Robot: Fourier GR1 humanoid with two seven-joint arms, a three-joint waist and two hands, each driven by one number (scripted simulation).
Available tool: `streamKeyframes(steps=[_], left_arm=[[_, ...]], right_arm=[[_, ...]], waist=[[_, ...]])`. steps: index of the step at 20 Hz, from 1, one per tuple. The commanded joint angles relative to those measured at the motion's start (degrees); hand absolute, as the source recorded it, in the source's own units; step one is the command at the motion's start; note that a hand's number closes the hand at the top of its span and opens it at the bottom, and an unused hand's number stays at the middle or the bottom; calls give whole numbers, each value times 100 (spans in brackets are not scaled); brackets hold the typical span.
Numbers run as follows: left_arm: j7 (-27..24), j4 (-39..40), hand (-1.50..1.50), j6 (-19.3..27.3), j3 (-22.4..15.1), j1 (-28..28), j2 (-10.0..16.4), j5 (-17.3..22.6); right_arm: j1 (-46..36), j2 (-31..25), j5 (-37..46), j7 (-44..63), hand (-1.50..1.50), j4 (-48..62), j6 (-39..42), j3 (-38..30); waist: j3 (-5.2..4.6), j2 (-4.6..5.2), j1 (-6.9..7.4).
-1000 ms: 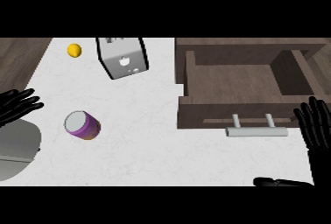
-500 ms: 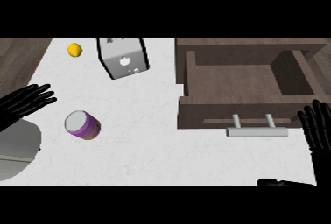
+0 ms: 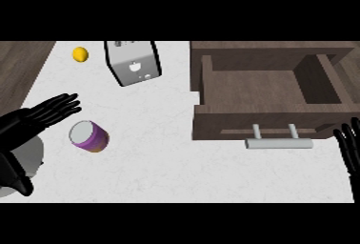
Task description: Pick up the can, place it into the drawer and close the drawer
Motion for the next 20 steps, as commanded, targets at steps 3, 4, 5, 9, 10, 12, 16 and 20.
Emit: streamKeyframes(steps=[3,4,5,9,10,12,16,20], left_arm=[[-1161,398,-150,-601,155,137,-51,-822],[-1324,555,-150,-381,104,-5,-174,-1178],[-1465,610,-150,-394,51,-14,-150,-1318],[-1856,979,-150,-199,-94,-177,-87,-1653],[-1999,1171,-150,55,-186,-277,-223,-1862],[-2277,1508,-150,-2,-178,-433,-15,-1943],[-2933,2162,-150,209,-387,-690,231,-2339],[-3552,2323,-150,433,-683,-528,276,-2551]], right_arm=[[14,-130,-218,-72,-150,0,201,-330],[-392,-33,49,171,-150,107,-2,-79],[-199,41,80,-164,-150,229,45,-121],[-317,30,50,-122,-150,428,109,-116],[-72,-177,-286,45,-150,-7,311,-372],[-570,-181,-151,-23,-150,445,198,-365],[-399,-216,-244,-58,-150,376,314,-424],[-329,1,-29,-261,-150,407,230,-217]], waist=[[-2,2,9],[-3,7,20],[-2,7,8],[-3,11,0],[-6,13,-52],[-6,24,-21],[-15,50,-114],[-16,47,-85]])
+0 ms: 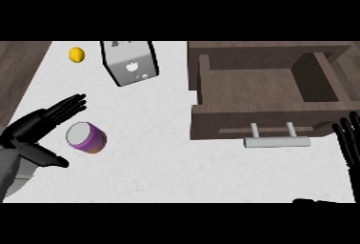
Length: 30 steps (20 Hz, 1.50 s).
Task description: Pick up the can, place it into the drawer and close the drawer
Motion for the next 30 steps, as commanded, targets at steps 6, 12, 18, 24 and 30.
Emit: streamKeyframes(steps=[6,12,18,24,30], left_arm=[[-1830,1097,-150,-218,-579,-243,174,-574],[-2251,1428,-150,-123,-927,-226,257,-598],[-2460,2203,-150,265,-1179,-485,110,-752],[-2773,2644,-150,433,-1328,-779,70,-799],[-2952,2933,-150,214,-1454,-883,236,-751]], right_arm=[[119,122,107,-164,-150,15,19,90],[62,91,69,-126,-150,-81,27,40],[124,234,226,54,-150,-362,-92,240],[-222,122,118,120,-150,-15,-64,102],[44,104,117,285,-150,-475,-16,148]], waist=[[-4,13,-55],[0,2,-26],[-7,13,-85],[-8,42,-74],[-12,40,-116]])
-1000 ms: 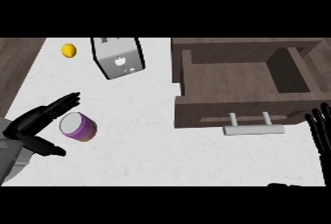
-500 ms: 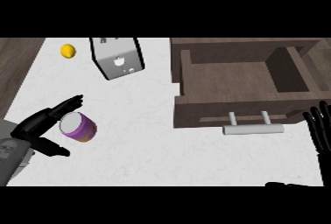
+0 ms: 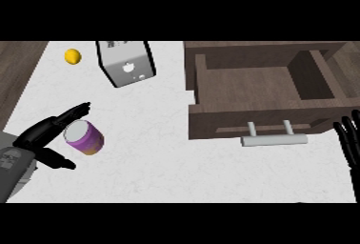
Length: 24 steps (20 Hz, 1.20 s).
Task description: Pick up the can, place it into the drawer and close the drawer
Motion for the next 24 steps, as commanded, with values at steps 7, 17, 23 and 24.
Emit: streamKeyframes(steps=[7,17,23,24], left_arm=[[-782,653,-150,-665,-240,-247,-352,-46],[-932,529,-150,-536,-573,-121,-733,-120],[-910,620,-150,-745,-638,-300,-632,-61],[-823,626,-150,-805,-604,-433,-764,30]], right_arm=[[106,169,254,-39,-150,-14,-49,252],[-45,-16,57,5,-150,60,21,-53],[342,-23,-201,53,-150,-291,173,-158],[128,20,-172,100,-150,-153,85,-120]], waist=[[-31,44,-9],[-21,12,104],[-20,2,26],[-22,22,33]])
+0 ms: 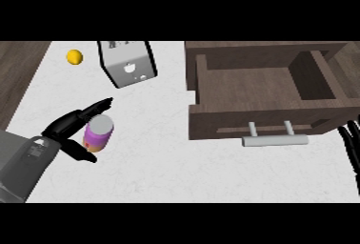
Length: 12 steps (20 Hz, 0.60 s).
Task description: Pick up the can, place it into the drawer and close the drawer
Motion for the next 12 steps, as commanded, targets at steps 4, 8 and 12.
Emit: streamKeyframes(steps=[4,8,12], left_arm=[[-695,128,150,-1170,-184,122,-153,76],[-427,45,150,-1147,-275,261,-570,219],[65,103,150,-977,148,142,-502,727]], right_arm=[[128,56,44,-1,-150,-144,-4,23],[204,18,-128,-68,-150,-127,51,-161],[485,41,-289,60,-150,-529,123,-199]], waist=[[-47,34,36],[-43,21,40],[-36,-12,91]])
